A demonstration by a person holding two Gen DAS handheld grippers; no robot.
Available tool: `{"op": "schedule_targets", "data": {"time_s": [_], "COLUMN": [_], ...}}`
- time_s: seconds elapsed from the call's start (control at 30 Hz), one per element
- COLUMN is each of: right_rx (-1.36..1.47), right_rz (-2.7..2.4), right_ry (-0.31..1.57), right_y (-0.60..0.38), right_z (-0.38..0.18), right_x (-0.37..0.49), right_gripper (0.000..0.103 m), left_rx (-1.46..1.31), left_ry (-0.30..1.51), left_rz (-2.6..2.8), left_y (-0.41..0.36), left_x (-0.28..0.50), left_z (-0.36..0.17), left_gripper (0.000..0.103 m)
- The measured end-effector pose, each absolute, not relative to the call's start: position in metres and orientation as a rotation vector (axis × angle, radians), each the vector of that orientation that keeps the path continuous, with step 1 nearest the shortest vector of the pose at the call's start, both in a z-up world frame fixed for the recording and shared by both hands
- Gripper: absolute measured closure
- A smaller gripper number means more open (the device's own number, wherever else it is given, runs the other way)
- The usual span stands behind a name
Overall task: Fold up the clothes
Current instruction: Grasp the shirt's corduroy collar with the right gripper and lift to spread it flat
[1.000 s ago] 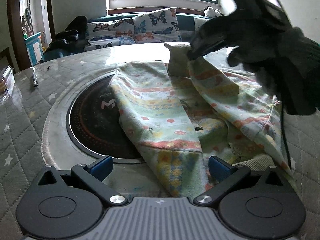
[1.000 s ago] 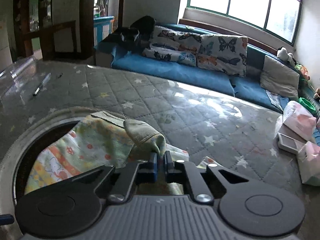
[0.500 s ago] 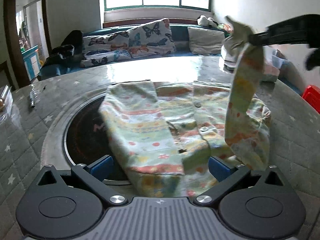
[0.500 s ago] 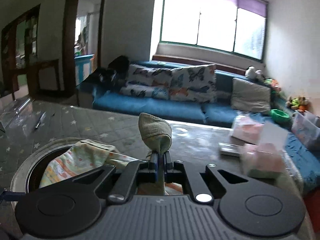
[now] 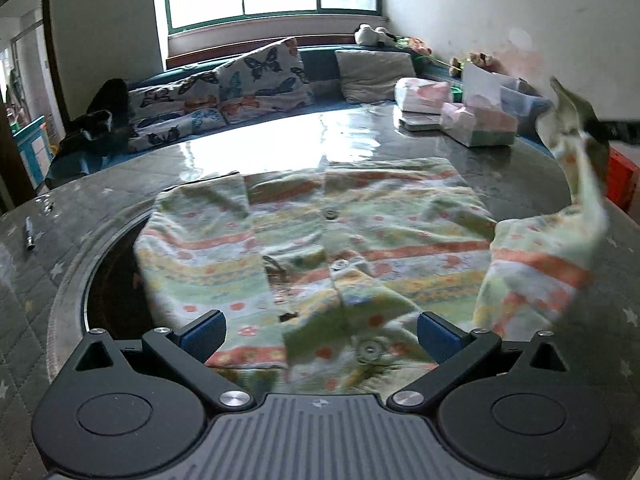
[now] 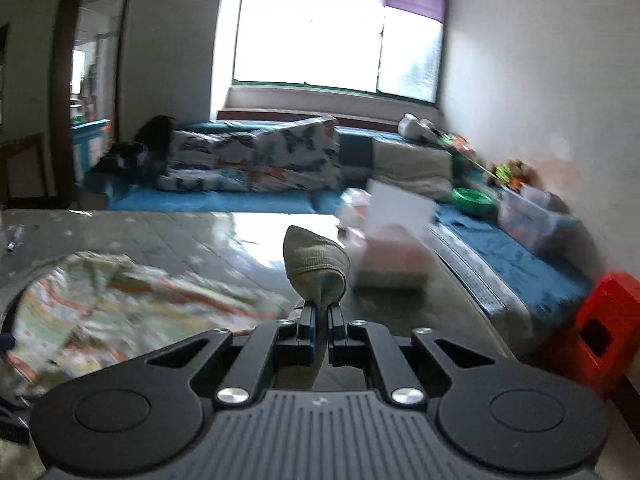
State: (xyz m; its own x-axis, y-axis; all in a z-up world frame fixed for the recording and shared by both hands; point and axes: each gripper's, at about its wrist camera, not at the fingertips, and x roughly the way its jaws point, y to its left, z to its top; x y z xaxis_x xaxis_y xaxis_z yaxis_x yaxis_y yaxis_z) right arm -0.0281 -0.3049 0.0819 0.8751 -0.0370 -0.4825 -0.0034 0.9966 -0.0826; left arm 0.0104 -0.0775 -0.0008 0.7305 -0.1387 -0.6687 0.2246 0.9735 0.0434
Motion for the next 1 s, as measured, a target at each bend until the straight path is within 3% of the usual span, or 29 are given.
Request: {"op": "schedule_targets", "data": {"time_s": [0.2, 0.4, 0.73, 1.0], "right_rx": [0.0, 0.078, 0.091, 0.087], "right_rz": [-0.127, -0.242, -0.277, -0.209], "right_ry": [0.589, 0.664, 0.655, 0.716], "right_y": [-0.346, -0.378, -0.395, -0.388], "right_z": [0.053, 0.022, 0.021, 0.002], "right_x": [-0.066, -0.094, -0.108, -0.063], "right_gripper": [0.098, 0.089, 0.083, 0.079], "left_rx": [0.15, 0.172, 0.194, 0.197], "left_ry": [0.742, 0.748, 0.757, 0.761], "left_rz": [-0.232, -0.252, -0.263, -0.253], "left_y": [-0.091, -0.099, -0.106, -0.101], "left_x": [0.01, 0.008, 0.006, 0.005], "left_z": [-0.007, -0.008, -0.011, -0.009], "left_gripper": [0.0, 0.0, 0.0, 0.0]}}
